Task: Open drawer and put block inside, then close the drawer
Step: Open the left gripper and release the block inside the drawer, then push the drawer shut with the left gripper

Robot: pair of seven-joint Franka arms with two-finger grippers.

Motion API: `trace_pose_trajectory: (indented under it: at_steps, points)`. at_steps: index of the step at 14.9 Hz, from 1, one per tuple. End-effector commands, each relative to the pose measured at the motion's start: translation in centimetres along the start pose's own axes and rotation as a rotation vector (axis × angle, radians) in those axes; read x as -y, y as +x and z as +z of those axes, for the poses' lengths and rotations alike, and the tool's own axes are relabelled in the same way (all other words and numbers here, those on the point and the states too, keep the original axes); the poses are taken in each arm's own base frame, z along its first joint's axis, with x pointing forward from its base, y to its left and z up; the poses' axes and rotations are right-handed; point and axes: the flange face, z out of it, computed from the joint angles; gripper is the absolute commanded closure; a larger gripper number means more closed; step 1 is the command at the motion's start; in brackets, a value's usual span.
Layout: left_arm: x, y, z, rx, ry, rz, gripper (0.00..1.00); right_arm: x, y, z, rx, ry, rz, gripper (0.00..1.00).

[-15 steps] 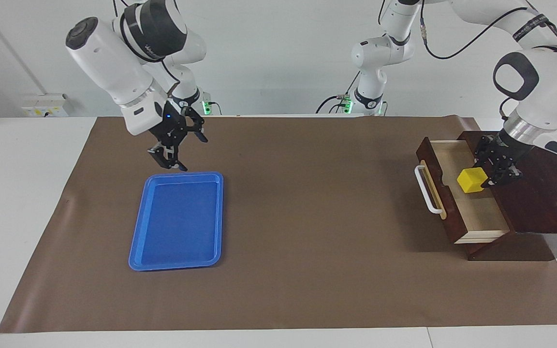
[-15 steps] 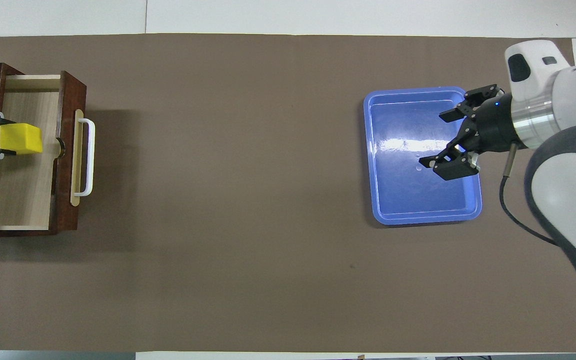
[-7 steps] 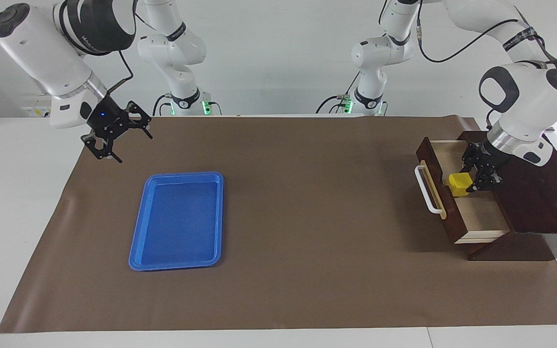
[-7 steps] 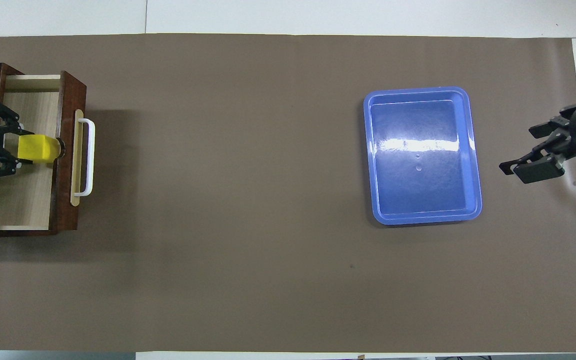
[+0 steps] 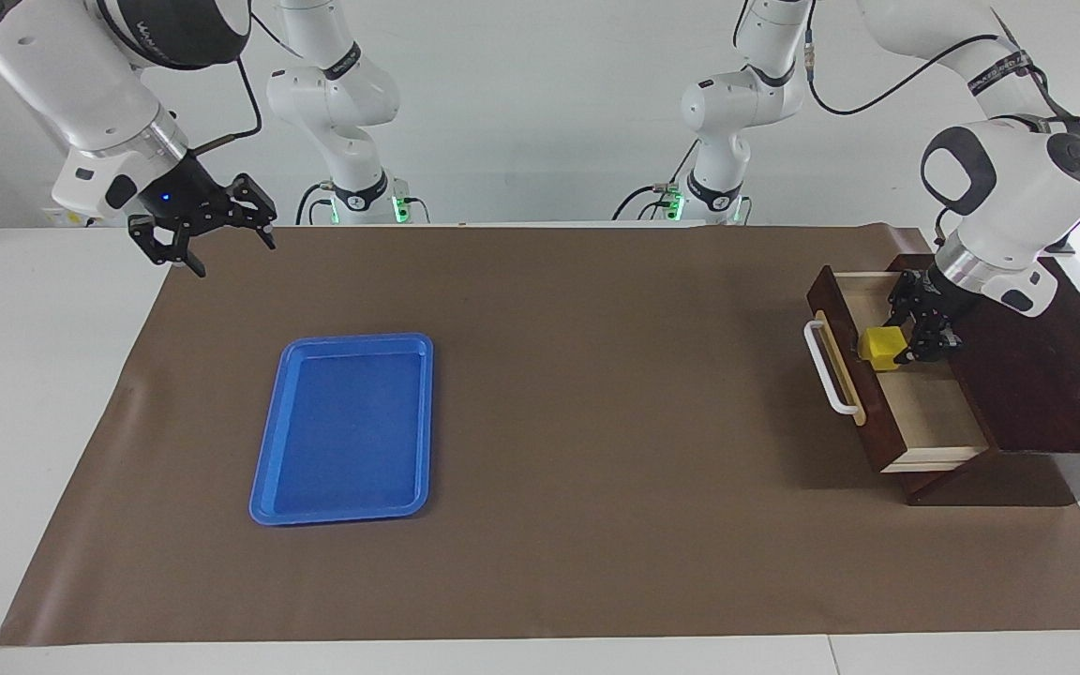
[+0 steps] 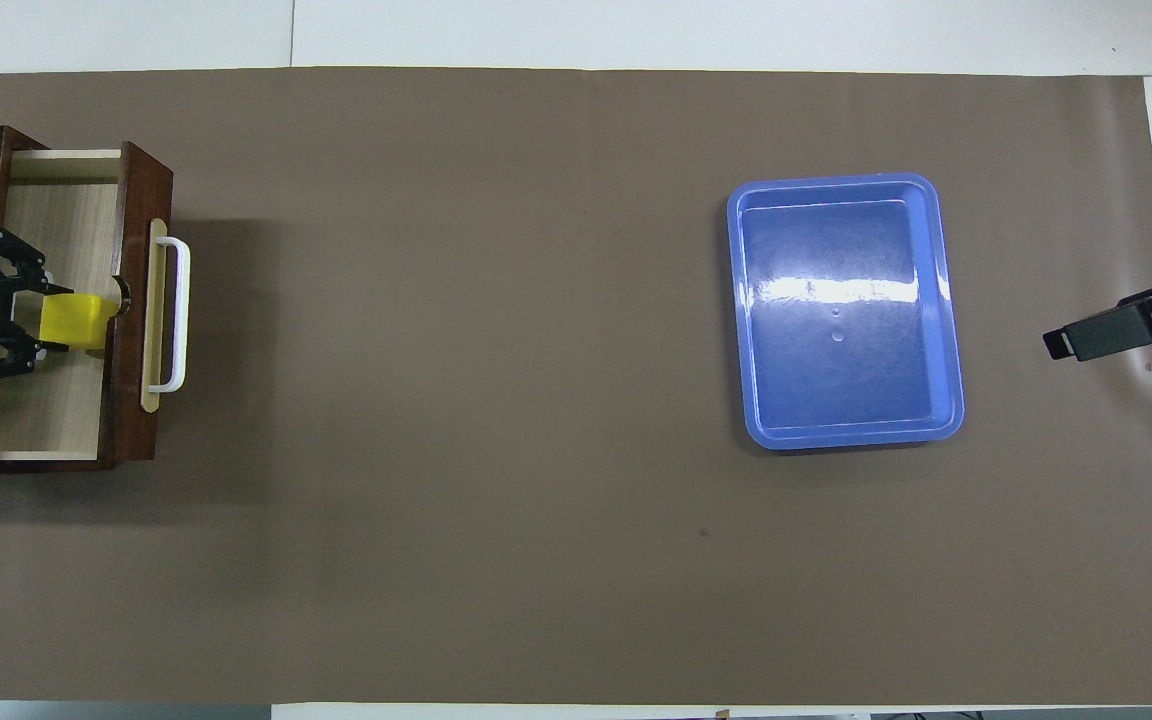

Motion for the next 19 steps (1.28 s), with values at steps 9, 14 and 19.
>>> trace_pose_trajectory:
  at_steps: [9,14,19]
  points:
    - [-2.6,-7.0,-7.9,-0.025,-0.055,-0.013,0.00,0.7,-2.1,1.2,0.053,-0.128,0.294,0.00]
    - [-2.0,-13.7,-2.1,-0.031,-0.027,0.088,0.00,0.2,-0.7,3.0,-0.010,-0.131,0.295,0.00]
    - [-1.6,-11.8,1.1,-0.074,-0.051,0.091,0.00,-0.2,0.5,2.5,-0.002,-0.116,0.296,0.00]
